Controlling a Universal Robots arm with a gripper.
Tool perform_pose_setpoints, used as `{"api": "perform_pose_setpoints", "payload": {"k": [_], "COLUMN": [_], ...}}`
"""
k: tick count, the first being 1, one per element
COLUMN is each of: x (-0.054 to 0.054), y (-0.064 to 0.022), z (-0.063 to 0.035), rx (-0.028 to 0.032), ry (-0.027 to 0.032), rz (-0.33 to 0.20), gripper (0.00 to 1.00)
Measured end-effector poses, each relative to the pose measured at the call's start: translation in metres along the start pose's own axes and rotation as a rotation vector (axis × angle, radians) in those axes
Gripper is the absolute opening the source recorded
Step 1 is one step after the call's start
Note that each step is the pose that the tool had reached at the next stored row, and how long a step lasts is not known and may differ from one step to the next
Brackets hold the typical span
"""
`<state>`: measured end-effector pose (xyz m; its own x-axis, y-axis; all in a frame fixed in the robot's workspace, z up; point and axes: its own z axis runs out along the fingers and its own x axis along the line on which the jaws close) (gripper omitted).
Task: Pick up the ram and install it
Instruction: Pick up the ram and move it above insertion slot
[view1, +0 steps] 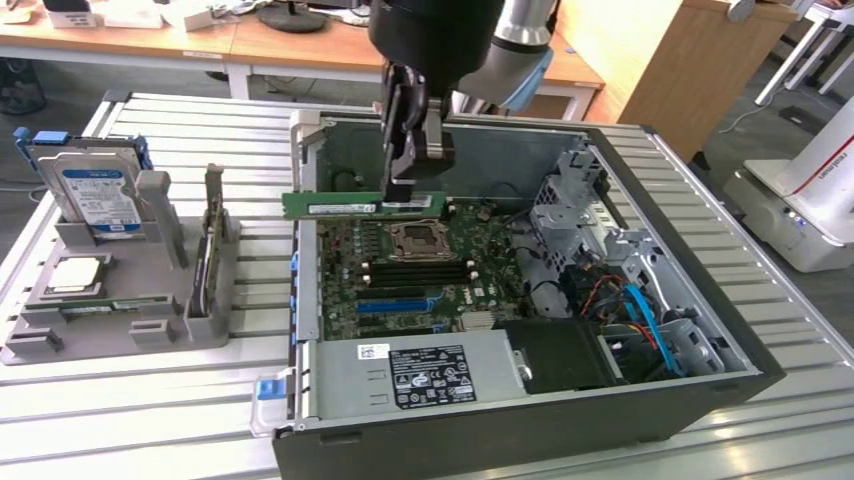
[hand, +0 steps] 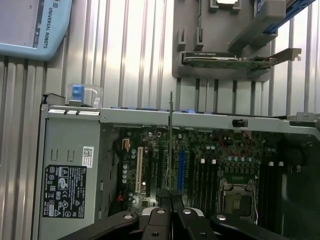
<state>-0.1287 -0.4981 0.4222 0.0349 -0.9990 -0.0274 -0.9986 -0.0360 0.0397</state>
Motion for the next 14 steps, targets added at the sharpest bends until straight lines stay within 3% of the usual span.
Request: {"api": "perform_pose_setpoints", "payload": {"k": [14], "x": [0.004], "y": [-0.0225], "z": [-0.0010], "rx": [0.0000], "ry": [0.0000], "rz": [0.000], "gripper": [0.12]}}
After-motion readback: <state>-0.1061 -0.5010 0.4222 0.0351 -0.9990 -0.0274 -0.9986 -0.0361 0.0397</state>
